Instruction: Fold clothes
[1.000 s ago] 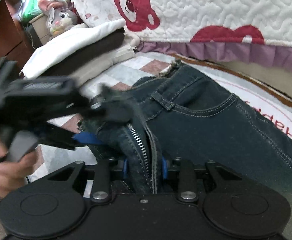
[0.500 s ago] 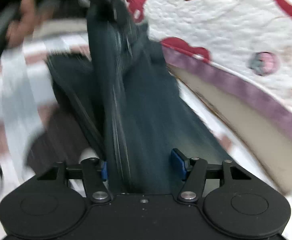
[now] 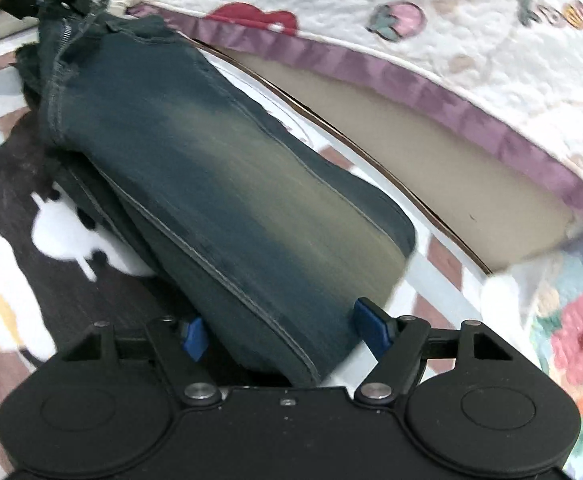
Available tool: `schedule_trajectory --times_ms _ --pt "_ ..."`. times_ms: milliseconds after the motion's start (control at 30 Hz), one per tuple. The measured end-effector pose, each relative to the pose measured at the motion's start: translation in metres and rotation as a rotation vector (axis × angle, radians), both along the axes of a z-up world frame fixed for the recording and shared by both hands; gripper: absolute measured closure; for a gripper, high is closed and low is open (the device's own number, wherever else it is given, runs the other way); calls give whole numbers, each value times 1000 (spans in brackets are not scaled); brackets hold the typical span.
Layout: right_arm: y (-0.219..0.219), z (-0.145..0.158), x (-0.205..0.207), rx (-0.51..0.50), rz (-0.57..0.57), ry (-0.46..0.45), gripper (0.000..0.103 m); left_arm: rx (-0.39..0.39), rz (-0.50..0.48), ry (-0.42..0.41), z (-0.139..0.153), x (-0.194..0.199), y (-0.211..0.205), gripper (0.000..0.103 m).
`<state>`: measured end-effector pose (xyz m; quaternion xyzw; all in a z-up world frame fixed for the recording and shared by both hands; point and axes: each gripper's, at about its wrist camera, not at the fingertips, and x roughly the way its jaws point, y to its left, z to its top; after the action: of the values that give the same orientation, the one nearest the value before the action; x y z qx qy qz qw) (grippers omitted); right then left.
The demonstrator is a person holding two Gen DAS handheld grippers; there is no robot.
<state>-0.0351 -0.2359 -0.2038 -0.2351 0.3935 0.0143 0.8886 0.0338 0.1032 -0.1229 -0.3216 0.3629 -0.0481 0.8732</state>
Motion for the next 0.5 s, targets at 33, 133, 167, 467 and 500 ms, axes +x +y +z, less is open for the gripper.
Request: schedule_trajectory --times_ms 33,133,167,467,500 --pt "-5 0 -4 8 -25 -1 26 -31 15 -6 1 -5 4 67" --pt "-28 5 -14 89 -140 -11 26 -49 94 -59 9 -24 11 59" --pt "-38 8 -15 149 -177 -12 26 -40 109 -72 12 -27 13 57" --pt "-76 23 -11 485 -313 -28 26 -23 2 -83 22 -32 -1 46" --pt "-76 20 -10 502 -316 -18 26 9 -31 -98 25 -34 -11 46"
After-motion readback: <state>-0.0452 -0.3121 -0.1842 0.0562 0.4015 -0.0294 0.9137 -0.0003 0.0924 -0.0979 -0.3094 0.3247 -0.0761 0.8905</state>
